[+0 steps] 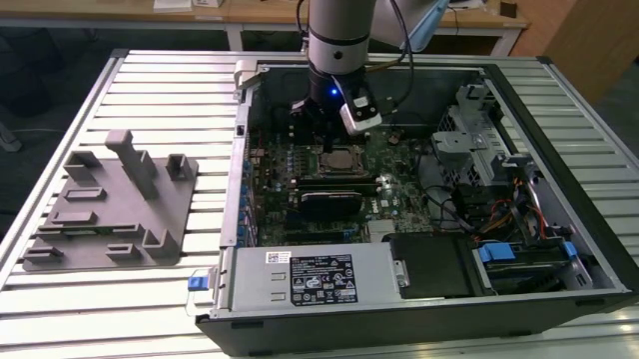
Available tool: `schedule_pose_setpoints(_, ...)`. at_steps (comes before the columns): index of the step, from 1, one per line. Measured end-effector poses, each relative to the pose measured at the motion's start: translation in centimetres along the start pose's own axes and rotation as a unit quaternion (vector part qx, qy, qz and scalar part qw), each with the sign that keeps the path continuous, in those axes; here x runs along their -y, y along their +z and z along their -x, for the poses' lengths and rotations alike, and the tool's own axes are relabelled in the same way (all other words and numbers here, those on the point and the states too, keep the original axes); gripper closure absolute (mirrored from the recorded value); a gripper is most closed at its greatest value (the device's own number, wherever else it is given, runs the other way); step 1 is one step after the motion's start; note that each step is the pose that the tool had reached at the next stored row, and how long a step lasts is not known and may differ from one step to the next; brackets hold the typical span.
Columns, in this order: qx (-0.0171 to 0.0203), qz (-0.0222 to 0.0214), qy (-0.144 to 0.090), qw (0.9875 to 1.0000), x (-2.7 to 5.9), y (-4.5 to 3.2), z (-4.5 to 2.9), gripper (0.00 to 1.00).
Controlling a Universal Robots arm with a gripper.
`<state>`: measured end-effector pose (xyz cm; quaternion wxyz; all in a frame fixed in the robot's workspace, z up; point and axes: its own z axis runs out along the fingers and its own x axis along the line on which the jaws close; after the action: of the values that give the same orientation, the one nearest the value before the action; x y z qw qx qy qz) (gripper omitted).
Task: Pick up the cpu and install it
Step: 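Close the cpu cover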
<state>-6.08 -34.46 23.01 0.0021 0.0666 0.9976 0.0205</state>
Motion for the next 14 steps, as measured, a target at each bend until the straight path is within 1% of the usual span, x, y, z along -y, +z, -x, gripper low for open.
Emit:
schedule_pose_setpoints(2,-0.0001,-0.0001,0.000,1.0000,0.00,-0.01,0.05,0.89)
schedule_pose_setpoints(6,0.0000,0.0000,0.000,1.0000,-0.09,0.01,0.50,0.89)
schedule_pose_setpoints(14,0.0000,-0.0001,0.000,1.0000,-0.32,0.02,2.04,0.89)
